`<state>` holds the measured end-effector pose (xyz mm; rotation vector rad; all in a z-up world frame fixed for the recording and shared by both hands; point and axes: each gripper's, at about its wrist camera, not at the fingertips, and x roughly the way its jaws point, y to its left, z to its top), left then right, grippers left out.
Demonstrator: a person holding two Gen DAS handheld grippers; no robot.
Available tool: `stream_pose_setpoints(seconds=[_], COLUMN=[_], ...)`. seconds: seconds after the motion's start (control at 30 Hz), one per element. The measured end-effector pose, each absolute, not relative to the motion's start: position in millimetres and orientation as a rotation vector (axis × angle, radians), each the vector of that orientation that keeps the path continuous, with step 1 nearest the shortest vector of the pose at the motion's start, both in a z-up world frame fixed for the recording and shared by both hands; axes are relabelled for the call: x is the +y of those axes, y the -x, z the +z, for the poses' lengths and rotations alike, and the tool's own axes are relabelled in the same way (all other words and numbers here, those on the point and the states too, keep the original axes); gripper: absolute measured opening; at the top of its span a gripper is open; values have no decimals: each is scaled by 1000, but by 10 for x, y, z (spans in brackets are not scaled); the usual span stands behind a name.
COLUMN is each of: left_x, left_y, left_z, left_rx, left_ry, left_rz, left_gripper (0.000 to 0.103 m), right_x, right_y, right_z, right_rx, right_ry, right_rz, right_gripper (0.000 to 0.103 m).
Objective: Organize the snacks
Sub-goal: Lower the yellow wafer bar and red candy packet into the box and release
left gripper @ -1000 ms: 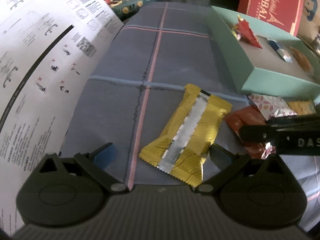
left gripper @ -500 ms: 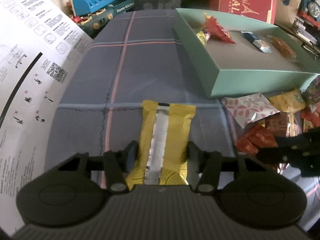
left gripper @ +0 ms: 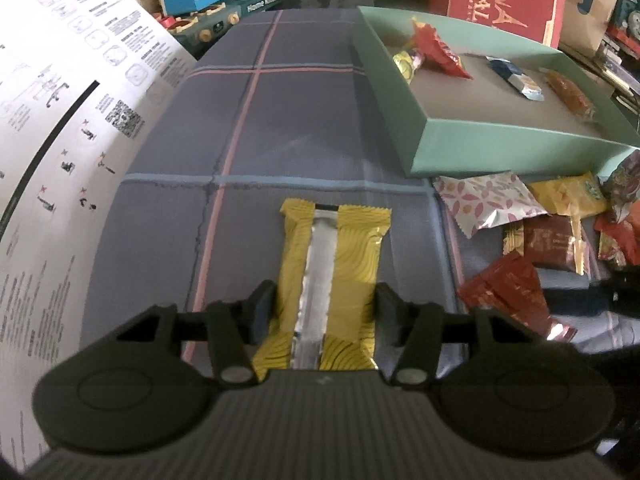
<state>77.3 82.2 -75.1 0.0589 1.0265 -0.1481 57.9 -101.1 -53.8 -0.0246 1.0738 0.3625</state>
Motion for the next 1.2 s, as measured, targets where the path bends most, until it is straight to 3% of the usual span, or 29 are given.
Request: stream_pose_setpoints(seconds=[0.5, 0.8, 1.2], left_x=[771, 305, -58], left_y=[-703, -1290, -2351], left_z=[-117, 222, 109], left_rx=[954, 901, 926], left_ry=[78, 38, -5], left_rz=[-184, -233, -197], left_gripper=[51, 51, 51], right_x=[-1779, -2399, -2766], right_y=[-605, -1239, -2276], right_z=[8, 390, 291], right_rx=[1000, 880, 881], right_ry=[-286, -319, -308], right_rz=[367, 240, 143], right_gripper=[34, 35, 35])
